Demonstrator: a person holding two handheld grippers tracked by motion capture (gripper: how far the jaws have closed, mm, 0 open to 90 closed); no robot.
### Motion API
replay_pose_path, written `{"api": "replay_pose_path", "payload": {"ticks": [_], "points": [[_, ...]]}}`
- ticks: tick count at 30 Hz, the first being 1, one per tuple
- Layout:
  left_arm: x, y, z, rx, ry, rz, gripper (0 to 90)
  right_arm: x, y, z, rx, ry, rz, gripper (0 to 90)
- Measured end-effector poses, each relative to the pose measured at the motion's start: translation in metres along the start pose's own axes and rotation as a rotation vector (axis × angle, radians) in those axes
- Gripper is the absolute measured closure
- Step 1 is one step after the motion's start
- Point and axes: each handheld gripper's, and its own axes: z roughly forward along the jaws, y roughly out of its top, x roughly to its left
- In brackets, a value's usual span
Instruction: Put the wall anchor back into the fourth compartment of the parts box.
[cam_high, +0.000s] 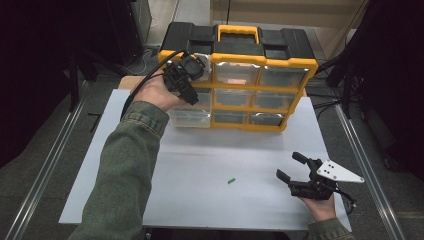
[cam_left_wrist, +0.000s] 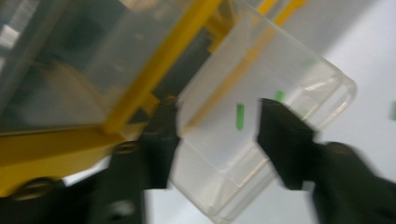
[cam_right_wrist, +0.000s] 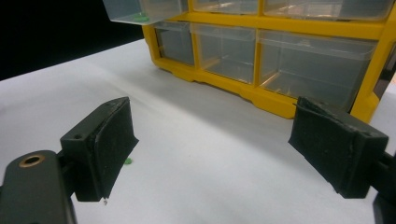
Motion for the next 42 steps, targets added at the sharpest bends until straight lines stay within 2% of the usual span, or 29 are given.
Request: {"api": "replay_pose_path", "payload": {"ticks": [1,4,7,8,9,10,17,21,26,29,35,42], "points": [[-0.002,0.001,-0.002,0.004,0.005,-0.017,40.9,0.000,0.000,0.000,0.004,0.000,0.000,14.4],[-0.005,0.003,-0.004,0.008,-0.030,-0.040,38.4,0.001,0.000,0.001,0.006,0.003,0.002,14.4],[-0.010,0.003,-0.005,0.000,-0.091,-0.051,34.9,0.001,0.000,0.000,0.005,0.003,0.002,14.4],[-0.013,0.002,-0.005,-0.015,-0.117,-0.052,34.9,0.001,0.000,0.000,0.005,0.003,0.003,14.4],[-0.016,0.001,-0.005,-0.030,-0.162,-0.059,33.4,0.001,0.000,0.001,0.005,0.003,0.002,14.4],[-0.018,0.001,-0.005,-0.032,-0.180,-0.057,30.8,0.000,0.000,0.001,0.008,0.003,0.002,14.4],[-0.043,-0.001,-0.003,-0.063,-0.184,-0.041,30.7,0.001,0.000,0.001,0.011,0.008,0.004,14.5],[-0.059,-0.003,-0.001,-0.093,-0.227,-0.019,30.7,0.001,-0.001,0.001,0.012,0.007,0.002,14.5],[-0.078,-0.003,0.007,-0.072,-0.215,0.007,30.8,0.001,-0.001,0.001,0.011,0.008,0.002,14.4],[-0.090,-0.005,0.016,-0.061,-0.218,0.003,31.2,0.001,-0.001,0.001,0.011,0.006,0.001,14.4],[-0.114,-0.008,0.038,-0.035,-0.260,0.019,31.2,0.001,-0.001,0.001,0.010,0.005,-0.003,14.4],[-0.126,-0.015,0.062,-0.035,-0.300,0.007,31.2,0.001,-0.001,0.001,0.007,0.005,0.000,14.4]]}}
